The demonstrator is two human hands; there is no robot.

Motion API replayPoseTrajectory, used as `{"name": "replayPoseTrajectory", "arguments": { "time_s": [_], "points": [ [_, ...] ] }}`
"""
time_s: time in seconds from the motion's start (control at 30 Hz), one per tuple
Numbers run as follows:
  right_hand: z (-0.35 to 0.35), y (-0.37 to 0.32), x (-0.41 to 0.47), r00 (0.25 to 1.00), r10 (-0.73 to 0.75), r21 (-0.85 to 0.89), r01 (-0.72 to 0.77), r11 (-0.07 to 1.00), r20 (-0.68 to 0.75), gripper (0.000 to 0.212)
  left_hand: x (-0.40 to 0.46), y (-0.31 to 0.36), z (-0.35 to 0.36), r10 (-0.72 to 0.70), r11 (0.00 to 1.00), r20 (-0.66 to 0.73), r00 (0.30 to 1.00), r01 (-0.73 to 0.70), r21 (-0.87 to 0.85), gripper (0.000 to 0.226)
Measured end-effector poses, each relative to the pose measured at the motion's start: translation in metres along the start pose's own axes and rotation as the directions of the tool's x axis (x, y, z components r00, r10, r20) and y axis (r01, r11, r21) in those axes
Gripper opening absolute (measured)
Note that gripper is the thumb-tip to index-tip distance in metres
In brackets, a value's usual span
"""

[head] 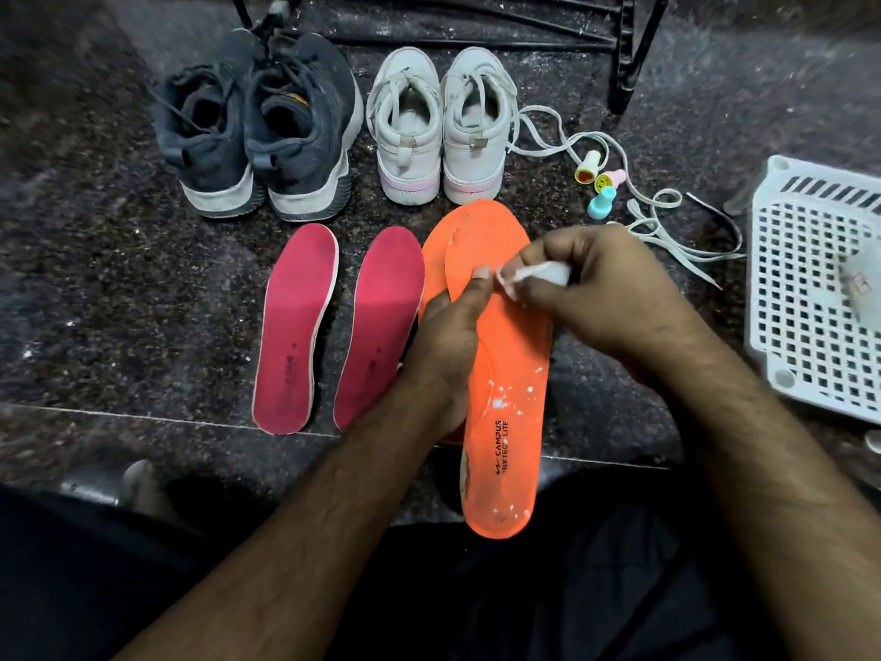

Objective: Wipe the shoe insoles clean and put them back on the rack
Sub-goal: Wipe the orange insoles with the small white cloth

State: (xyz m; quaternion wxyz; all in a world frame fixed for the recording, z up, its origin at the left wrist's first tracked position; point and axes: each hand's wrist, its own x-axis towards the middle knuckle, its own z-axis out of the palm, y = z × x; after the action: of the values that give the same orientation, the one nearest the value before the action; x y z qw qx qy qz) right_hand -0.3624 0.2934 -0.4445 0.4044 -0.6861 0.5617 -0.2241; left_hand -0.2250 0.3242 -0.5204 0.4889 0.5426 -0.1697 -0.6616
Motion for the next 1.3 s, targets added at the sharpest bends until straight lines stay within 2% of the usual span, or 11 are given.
{"name": "replayPoseTrajectory", "arguments": {
  "time_s": [0.1, 0.23, 0.4, 0.5, 0.67, 0.73, 0.87, 0.93, 1.03, 1.17, 1.3],
  "points": [
    [0.005, -0.005, 0.007, 1.0, -0.025, -0.138, 0.026, 0.99, 0.008, 0.012, 0.0, 0.0, -0.001, -0.034, 0.998, 0.004, 0.999, 0.034, -0.043, 0.064],
    [0.003, -0.006, -0.003, 0.938, 0.074, -0.187, -0.01, 0.982, 0.337, 0.018, 0.005, 0.002, -0.005, -0.039, 0.994, 0.003, 0.999, 0.039, -0.105, 0.055],
    [-0.004, -0.003, 0.001, 0.998, -0.039, 0.128, 0.034, 0.991, 0.04, 0.014, 0.002, -0.001, 0.0, -0.043, 0.993, 0.099, 0.994, 0.053, -0.102, 0.051],
    [0.001, -0.001, 0.008, 0.999, -0.042, -0.059, 0.043, 0.997, 0.014, 0.012, -0.003, 0.003, 0.002, -0.08, 0.983, 0.171, 0.982, 0.106, -0.149, 0.054],
    [-0.002, -0.004, 0.011, 0.966, -0.086, -0.183, 0.041, 0.982, -0.243, 0.015, -0.004, 0.006, 0.0, -0.047, 0.988, 0.151, 0.987, 0.068, -0.136, 0.059],
    [-0.001, -0.006, 0.008, 0.968, -0.125, -0.218, 0.077, 0.973, -0.219, 0.015, -0.005, 0.007, 0.002, -0.036, 0.989, 0.134, 0.99, 0.054, -0.138, 0.056],
    [0.002, -0.005, -0.003, 0.993, -0.055, -0.206, 0.076, 0.976, 0.105, 0.015, -0.006, 0.01, 0.003, -0.034, 0.984, 0.099, 0.994, 0.051, -0.169, 0.061],
    [-0.003, 0.002, 0.0, 1.0, -0.018, -0.258, 0.015, 0.966, -0.011, 0.014, -0.008, 0.01, 0.004, -0.002, 0.993, 0.046, 0.999, 0.007, -0.115, 0.05],
    [-0.01, 0.001, 0.007, 0.964, -0.067, -0.228, 0.007, 0.974, -0.258, 0.012, -0.013, 0.006, 0.006, 0.042, 0.998, 0.085, 0.996, -0.038, -0.044, 0.03],
    [-0.002, -0.008, 0.009, 0.987, -0.15, -0.256, 0.133, 0.957, -0.05, 0.015, -0.02, 0.005, 0.01, 0.082, 0.994, 0.16, 0.984, -0.092, 0.053, 0.024],
    [-0.015, 0.001, 0.017, 0.947, -0.118, -0.262, 0.037, 0.964, -0.299, 0.017, -0.02, 0.003, 0.009, 0.093, 0.992, 0.16, 0.983, -0.105, 0.072, 0.027]
  ]
}}
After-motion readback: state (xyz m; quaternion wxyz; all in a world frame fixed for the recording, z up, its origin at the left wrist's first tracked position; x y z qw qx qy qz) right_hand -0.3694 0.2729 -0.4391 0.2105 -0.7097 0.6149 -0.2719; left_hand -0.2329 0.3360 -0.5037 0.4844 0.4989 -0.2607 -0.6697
